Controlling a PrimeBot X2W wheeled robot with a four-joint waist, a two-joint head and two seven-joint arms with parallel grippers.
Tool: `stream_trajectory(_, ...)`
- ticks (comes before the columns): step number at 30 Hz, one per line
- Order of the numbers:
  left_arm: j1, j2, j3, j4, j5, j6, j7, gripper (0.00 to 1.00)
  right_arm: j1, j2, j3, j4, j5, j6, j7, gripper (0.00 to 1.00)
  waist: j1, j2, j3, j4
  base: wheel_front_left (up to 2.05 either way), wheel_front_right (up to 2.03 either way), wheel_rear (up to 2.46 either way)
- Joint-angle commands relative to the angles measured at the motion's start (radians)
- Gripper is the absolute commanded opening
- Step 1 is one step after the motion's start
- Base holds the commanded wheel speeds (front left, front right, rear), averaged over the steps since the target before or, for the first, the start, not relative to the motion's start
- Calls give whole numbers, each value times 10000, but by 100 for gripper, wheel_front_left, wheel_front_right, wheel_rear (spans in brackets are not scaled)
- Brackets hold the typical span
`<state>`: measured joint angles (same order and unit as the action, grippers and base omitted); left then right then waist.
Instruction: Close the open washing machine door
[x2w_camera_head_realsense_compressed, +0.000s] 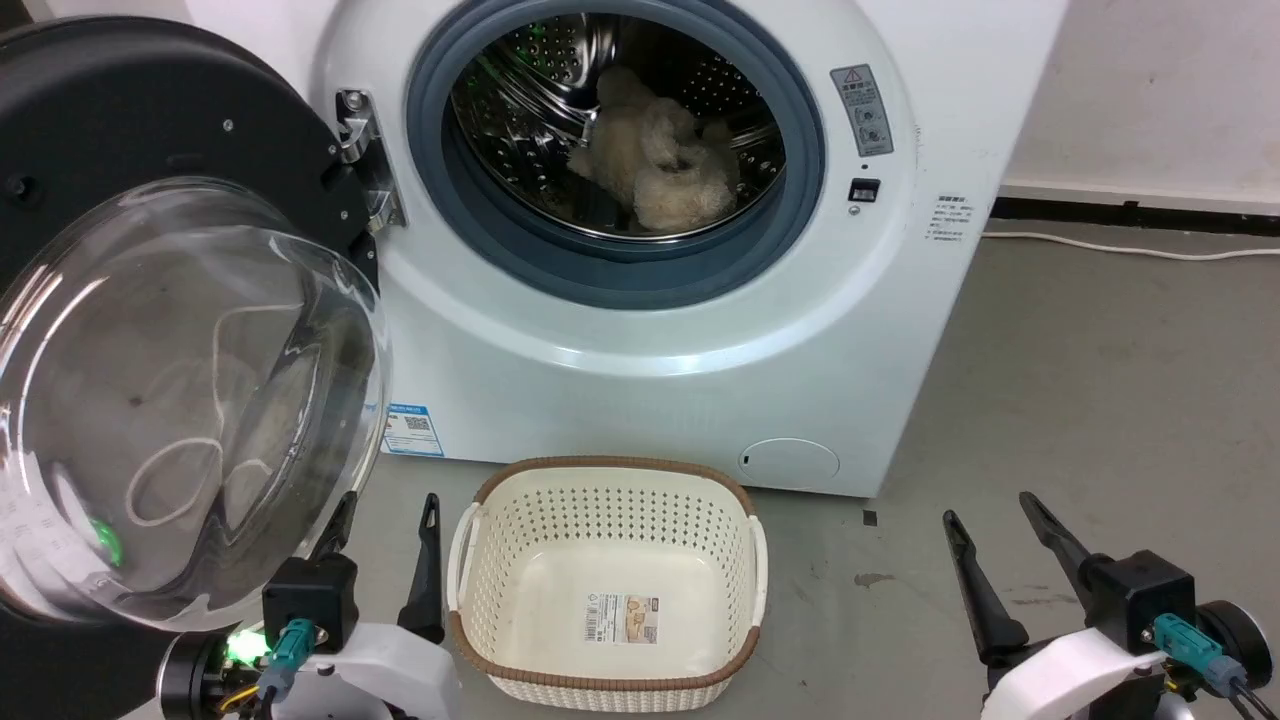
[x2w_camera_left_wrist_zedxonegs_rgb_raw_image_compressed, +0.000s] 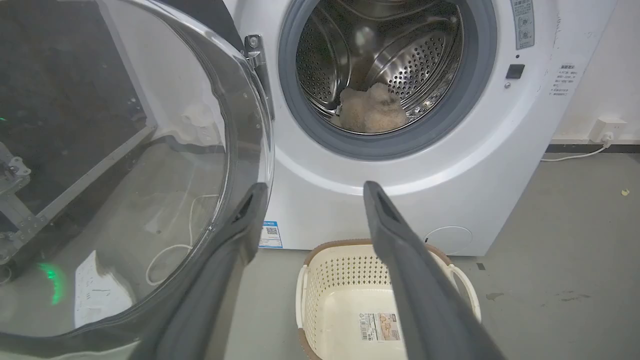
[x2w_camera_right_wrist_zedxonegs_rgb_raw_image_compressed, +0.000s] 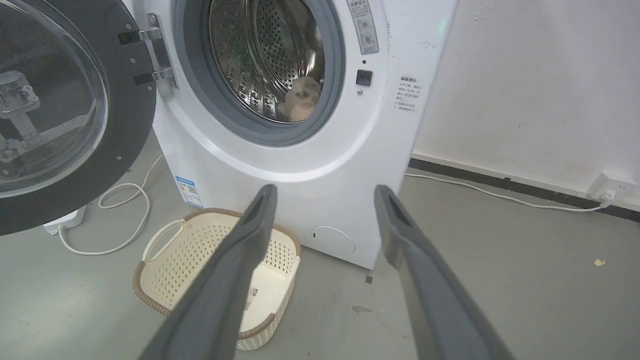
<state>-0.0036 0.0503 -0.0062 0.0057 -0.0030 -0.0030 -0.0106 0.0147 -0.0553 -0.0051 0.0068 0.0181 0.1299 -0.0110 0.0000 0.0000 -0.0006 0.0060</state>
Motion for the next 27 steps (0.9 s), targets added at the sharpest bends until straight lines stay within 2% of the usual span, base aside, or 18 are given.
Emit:
stream_trajectory(1, -7, 15, -39, 14, 19, 6, -100, 100, 79, -31, -47, -2, 101, 1, -97, 100, 0, 0, -7, 32, 0, 0, 0)
stream_trajectory(9, 18, 51, -160, 29, 21, 14, -267, 100, 192, -60, -63, 1, 255, 1, -265, 100, 0, 0, -73, 349, 0, 0, 0)
stream_trajectory(15, 43, 106, -308, 51, 20, 8, -434, 100, 308, -102, 21, 60, 403, 2, -431, 100, 0, 0, -158, 880, 0, 0, 0)
stream_trajectory(27, 217, 155, -471, -154, 9, 209, -727, 100, 50, -438, 653, 329, 781, 3, -724, 100, 0, 0, -30, 1581, 0, 0, 0)
